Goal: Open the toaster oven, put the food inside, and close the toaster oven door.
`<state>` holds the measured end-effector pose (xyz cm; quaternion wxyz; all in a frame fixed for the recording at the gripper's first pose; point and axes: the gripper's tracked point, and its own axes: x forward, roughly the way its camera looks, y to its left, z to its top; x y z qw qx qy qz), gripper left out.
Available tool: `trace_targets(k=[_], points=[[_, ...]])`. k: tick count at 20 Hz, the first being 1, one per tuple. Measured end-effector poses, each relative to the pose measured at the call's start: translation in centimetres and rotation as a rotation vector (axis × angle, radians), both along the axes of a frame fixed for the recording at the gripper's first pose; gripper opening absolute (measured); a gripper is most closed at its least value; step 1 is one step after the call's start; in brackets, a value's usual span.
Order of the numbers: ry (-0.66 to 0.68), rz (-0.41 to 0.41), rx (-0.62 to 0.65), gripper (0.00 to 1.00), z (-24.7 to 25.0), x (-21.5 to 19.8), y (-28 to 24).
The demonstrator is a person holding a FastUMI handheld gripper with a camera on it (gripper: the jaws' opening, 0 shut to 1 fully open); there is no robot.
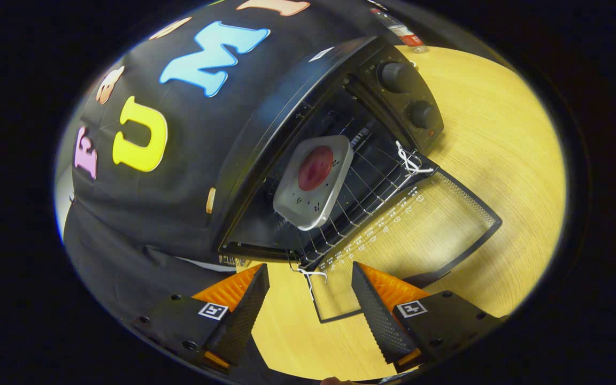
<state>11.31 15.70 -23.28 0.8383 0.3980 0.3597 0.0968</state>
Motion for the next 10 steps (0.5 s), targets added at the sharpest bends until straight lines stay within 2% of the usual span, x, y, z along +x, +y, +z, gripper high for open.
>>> trace_targets(k=[5,10], points=[[-0.049,0.142,-0.200,0.98,-1.1,-3.3,-1.1],[-0.083,0.241,-0.386,0.98,-2.7,-6.7,-2.5]])
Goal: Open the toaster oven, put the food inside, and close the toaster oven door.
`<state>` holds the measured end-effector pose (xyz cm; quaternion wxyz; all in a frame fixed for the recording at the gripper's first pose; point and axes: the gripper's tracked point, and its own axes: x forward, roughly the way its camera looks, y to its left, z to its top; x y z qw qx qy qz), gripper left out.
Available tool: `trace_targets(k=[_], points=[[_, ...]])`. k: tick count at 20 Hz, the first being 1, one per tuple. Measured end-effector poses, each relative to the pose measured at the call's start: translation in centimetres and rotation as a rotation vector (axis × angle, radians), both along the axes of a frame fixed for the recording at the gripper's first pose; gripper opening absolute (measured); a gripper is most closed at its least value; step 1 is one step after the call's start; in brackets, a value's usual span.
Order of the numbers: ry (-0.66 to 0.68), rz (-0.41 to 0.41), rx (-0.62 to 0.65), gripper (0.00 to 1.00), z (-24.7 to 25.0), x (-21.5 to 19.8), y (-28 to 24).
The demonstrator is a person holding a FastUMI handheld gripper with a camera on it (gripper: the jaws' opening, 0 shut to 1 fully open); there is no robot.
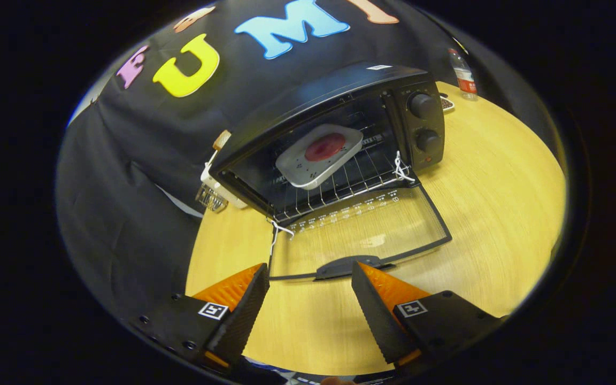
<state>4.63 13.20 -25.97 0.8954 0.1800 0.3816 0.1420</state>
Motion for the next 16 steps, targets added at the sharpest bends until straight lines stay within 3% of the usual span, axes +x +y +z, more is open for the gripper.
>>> trace_targets(k=[5,10,16], points=[[0.004,0.118,-0.180,0.99,-2.0,-2.9,-1.0],[0.009,0.178,-0.320,0.99,-3.8,-4.2,-2.4],[0.033,0.123,-0.414,0.99,-5.3,-3.3,-4.3]])
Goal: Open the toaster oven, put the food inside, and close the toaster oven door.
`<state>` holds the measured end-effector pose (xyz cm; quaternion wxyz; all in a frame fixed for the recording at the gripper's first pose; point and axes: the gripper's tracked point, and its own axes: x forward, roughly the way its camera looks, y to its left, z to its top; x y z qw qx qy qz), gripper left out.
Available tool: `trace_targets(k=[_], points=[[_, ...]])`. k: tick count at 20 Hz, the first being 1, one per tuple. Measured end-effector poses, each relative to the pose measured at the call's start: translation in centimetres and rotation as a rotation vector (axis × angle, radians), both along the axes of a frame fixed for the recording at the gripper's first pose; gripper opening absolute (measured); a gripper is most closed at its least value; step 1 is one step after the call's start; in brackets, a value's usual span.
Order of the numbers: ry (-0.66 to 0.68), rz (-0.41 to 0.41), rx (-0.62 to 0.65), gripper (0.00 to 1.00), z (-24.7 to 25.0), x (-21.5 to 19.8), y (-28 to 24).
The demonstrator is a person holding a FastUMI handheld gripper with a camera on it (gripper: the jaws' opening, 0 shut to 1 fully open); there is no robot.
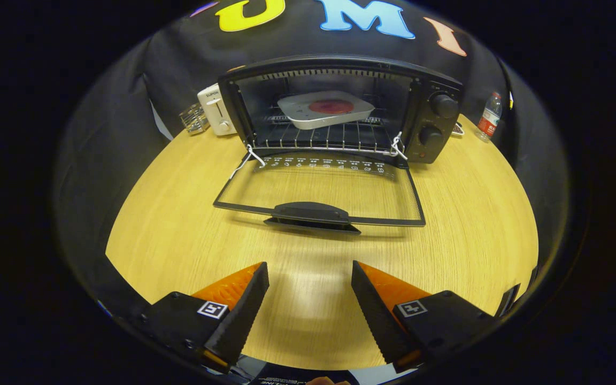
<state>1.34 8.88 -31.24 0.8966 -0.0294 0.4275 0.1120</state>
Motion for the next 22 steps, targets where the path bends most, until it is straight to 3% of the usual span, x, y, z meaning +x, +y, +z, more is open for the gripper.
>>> trace_targets(k=[12,18,22], points=[[0.035,-0.197,-0.081,0.99,-2.7,3.8,-1.5],[0.018,-0.208,-0.079,0.99,-2.4,4.7,-0.8],[-0.001,-0.172,-0.109,0.98,-2.3,5.0,-0.8]])
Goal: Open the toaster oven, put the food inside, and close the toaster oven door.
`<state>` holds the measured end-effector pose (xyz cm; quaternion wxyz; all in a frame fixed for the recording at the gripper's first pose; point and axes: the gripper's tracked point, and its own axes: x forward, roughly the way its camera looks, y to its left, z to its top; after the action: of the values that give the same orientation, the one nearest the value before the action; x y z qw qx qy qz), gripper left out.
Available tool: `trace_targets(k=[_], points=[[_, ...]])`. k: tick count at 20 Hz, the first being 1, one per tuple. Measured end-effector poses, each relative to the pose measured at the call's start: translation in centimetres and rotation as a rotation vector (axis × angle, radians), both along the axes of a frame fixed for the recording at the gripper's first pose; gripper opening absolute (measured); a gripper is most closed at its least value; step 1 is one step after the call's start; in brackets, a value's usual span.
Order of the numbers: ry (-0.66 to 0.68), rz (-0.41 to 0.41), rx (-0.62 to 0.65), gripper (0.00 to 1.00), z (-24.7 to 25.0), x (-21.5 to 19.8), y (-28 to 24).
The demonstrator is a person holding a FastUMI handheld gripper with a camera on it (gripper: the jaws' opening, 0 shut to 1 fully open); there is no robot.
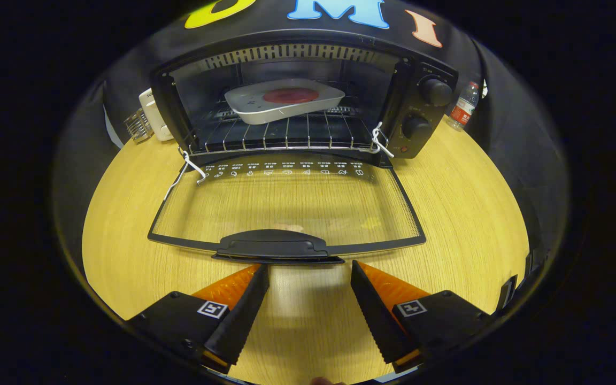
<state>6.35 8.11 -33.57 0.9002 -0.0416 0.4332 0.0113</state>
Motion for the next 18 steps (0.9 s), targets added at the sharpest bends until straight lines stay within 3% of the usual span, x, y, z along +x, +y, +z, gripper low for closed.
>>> trace_targets(k=[5,9,18], points=[[-0.090,0.079,-0.031,0.98,3.1,-0.2,0.2],[-0.178,0.090,0.017,0.98,6.8,-0.2,0.8],[-0.524,0.124,0.070,0.98,21.9,1.0,0.6]])
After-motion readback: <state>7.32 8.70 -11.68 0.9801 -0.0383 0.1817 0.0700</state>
